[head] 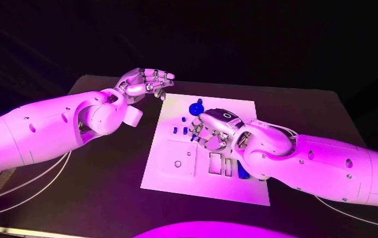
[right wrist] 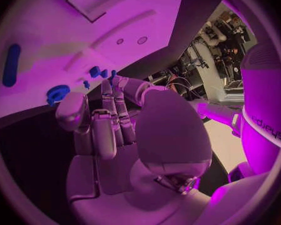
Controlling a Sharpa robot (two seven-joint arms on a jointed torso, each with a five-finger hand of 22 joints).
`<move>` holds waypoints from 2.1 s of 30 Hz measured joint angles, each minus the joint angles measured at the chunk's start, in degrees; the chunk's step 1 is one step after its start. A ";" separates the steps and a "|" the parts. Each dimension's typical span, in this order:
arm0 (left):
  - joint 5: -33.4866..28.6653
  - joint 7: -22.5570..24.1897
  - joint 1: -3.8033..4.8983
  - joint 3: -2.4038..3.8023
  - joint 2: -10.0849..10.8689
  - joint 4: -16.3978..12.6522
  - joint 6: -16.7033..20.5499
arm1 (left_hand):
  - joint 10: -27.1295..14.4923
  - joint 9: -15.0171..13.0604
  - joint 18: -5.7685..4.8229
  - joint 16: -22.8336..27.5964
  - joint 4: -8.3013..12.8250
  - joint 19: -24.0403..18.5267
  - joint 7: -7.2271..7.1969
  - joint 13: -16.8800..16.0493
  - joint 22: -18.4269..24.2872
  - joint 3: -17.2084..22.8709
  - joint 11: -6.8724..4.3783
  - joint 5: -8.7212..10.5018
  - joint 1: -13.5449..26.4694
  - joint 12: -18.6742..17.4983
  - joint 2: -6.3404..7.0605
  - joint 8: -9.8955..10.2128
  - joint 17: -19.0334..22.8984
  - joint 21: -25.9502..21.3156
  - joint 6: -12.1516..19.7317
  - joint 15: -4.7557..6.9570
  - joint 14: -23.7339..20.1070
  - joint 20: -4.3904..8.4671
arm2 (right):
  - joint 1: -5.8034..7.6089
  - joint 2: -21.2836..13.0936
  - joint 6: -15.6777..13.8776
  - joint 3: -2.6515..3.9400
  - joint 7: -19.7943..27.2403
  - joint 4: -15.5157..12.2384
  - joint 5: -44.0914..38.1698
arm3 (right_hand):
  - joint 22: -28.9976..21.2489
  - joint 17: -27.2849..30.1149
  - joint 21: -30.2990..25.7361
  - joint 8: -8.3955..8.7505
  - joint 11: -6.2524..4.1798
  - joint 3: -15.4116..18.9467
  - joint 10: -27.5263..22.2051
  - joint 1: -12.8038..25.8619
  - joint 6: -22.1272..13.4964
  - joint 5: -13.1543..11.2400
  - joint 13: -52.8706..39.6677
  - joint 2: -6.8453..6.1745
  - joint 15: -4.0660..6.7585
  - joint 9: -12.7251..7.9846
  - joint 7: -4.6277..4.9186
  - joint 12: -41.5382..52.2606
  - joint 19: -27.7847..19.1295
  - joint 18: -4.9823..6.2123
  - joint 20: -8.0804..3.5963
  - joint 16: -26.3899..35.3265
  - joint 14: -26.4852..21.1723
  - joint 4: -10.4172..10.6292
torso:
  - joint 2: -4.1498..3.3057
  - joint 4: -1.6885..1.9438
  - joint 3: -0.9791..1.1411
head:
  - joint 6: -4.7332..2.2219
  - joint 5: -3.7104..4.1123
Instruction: Assemble the parts on the task board
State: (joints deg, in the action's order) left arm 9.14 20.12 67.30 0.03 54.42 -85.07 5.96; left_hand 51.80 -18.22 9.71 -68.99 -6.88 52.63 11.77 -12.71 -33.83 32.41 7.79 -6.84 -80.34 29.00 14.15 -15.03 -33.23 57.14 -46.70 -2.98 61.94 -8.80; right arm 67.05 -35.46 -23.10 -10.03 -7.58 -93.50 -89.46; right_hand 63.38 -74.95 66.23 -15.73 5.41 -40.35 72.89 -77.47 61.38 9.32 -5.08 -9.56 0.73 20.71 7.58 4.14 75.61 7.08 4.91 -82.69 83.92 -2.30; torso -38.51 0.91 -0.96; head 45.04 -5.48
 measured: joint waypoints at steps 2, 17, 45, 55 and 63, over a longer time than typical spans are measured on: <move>0.00 -0.01 0.00 0.00 -0.10 -0.05 0.08 | 0.00 0.00 0.00 0.00 0.00 0.00 0.00 0.00 0.00 0.00 0.00 0.00 0.00 0.00 0.00 0.00 0.00 0.00 0.00 -0.08 -0.08 0.00 | -0.22 0.55 0.67 -0.09 0.00 0.40 -0.10 | -0.13 0.00 -0.15 0.00 0.00 0.00 0.00 0.00 0.00 0.00 0.00 0.00 0.00 0.00 0.00 0.00 -0.10 0.00 -0.10 0.00 0.00 0.00 | 0.00 0.03 -0.03 | 0.17 -0.32; 0.23 -0.05 0.01 -0.01 -0.39 -0.28 0.43 | 0.00 0.00 0.00 0.00 0.00 0.00 0.00 0.00 -0.01 0.00 0.00 0.00 0.00 0.00 0.00 0.00 -0.01 0.00 0.00 -0.22 -0.22 0.00 | -1.80 2.33 3.59 -0.50 -0.74 1.67 -1.19 | -0.23 0.01 -0.23 0.01 0.00 0.01 0.00 -0.22 -0.10 -0.03 -0.04 0.21 0.00 0.04 -0.09 -0.32 -0.10 0.00 -0.09 0.00 0.00 0.00 | 0.03 -0.08 -0.01 | 1.31 -1.75; 0.49 -0.29 0.01 0.00 -0.61 -0.07 0.40 | 0.00 -0.01 0.00 0.00 0.00 0.00 -0.01 -0.01 0.05 0.01 0.00 0.00 0.00 0.00 0.00 0.00 0.05 0.00 -0.01 -0.21 -0.22 0.01 | -2.42 2.97 4.68 -0.57 -1.63 2.54 -2.16 | -0.33 0.03 -0.23 0.01 0.00 0.04 0.00 -0.44 0.00 -0.04 0.00 0.43 -0.01 0.09 0.02 -0.08 -0.10 0.00 -0.09 0.01 0.00 0.01 | -0.02 -0.16 0.07 | 1.83 -2.02; 0.55 -0.52 0.01 0.00 -0.60 0.01 0.37 | -0.41 -0.01 0.00 0.00 0.00 -0.01 -0.01 -0.01 0.12 0.01 -0.01 0.00 -0.30 0.00 -0.30 0.00 0.04 0.00 -0.01 -0.21 -0.22 0.00 | -2.45 2.97 4.99 -0.57 -1.62 2.66 -2.18 | -0.33 0.04 -0.23 0.01 0.00 0.04 0.00 -0.42 0.00 -0.03 -0.07 0.44 -0.01 0.08 0.01 -0.09 -0.10 0.00 -0.09 0.01 0.01 0.02 | -0.01 -0.15 0.05 | 2.00 -2.11; 0.59 -0.70 0.01 0.00 -0.60 0.14 0.33 | -0.41 -0.01 0.00 0.00 0.00 -0.01 -0.01 0.04 0.12 0.01 -0.01 0.00 -0.30 0.00 -0.30 0.00 0.04 0.00 -0.01 -0.21 -0.22 0.01 | -2.53 2.96 5.40 -0.64 -1.67 2.77 -2.17 | -0.38 0.04 -0.45 0.04 0.00 0.03 0.00 -0.26 -0.02 -0.03 -0.08 0.60 -0.01 0.09 0.00 -0.09 -0.10 0.00 -0.09 0.01 0.01 0.01 | 0.01 -0.15 0.05 | 1.99 -2.20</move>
State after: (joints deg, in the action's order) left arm 9.73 19.42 67.31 0.03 53.82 -84.93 6.29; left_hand 51.40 -18.23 9.71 -68.98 -6.88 52.62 11.76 -12.67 -33.71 32.42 7.78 -6.84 -80.64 29.00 13.85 -15.03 -33.18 57.15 -46.71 -3.19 61.72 -8.79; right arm 64.53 -32.50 -17.71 -10.66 -9.25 -90.73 -91.63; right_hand 63.01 -74.91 65.78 -15.69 5.41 -40.32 72.89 -77.73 61.36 9.28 -5.16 -8.96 0.71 20.80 7.58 4.05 75.52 7.08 4.82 -82.68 83.93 -2.29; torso -38.51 0.76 -0.91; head 47.03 -7.67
